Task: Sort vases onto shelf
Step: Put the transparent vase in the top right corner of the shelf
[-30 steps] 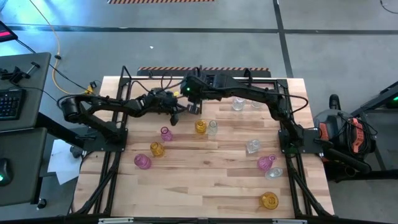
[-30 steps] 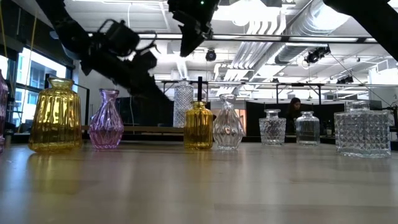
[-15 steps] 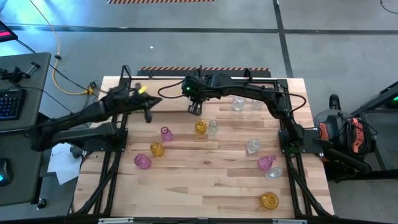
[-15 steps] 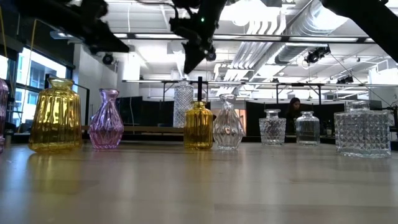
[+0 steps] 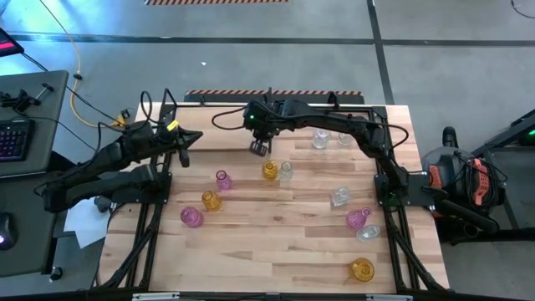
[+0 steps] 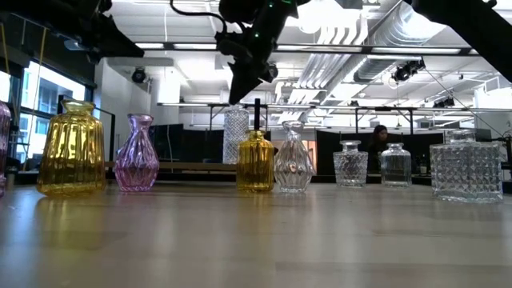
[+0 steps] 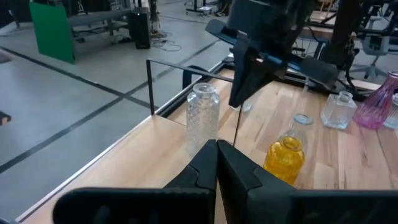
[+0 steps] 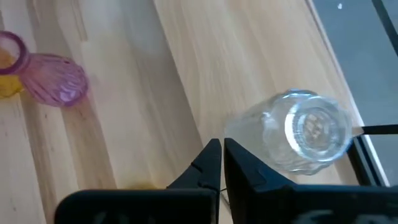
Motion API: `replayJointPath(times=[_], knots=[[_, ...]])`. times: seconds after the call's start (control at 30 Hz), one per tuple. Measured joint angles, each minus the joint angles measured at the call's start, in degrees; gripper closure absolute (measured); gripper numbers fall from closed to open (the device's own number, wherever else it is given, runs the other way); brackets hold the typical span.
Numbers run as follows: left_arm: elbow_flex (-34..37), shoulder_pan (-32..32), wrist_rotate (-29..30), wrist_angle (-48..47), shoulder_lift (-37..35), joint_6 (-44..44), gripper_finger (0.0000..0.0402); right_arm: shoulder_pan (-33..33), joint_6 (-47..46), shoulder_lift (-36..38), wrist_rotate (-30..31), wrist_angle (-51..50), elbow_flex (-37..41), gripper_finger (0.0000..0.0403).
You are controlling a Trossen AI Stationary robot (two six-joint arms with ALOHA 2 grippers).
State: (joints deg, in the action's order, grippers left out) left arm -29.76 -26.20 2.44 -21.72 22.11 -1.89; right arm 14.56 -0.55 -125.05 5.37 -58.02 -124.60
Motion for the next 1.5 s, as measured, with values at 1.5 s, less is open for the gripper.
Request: replayJointPath(times=[1.5], knots=[[0.0,0.0,0.0,0.1,0.0,-0.9,0.0401,6.7,3.6,-0.7,-8.7,1.6,0.0,0.0403]])
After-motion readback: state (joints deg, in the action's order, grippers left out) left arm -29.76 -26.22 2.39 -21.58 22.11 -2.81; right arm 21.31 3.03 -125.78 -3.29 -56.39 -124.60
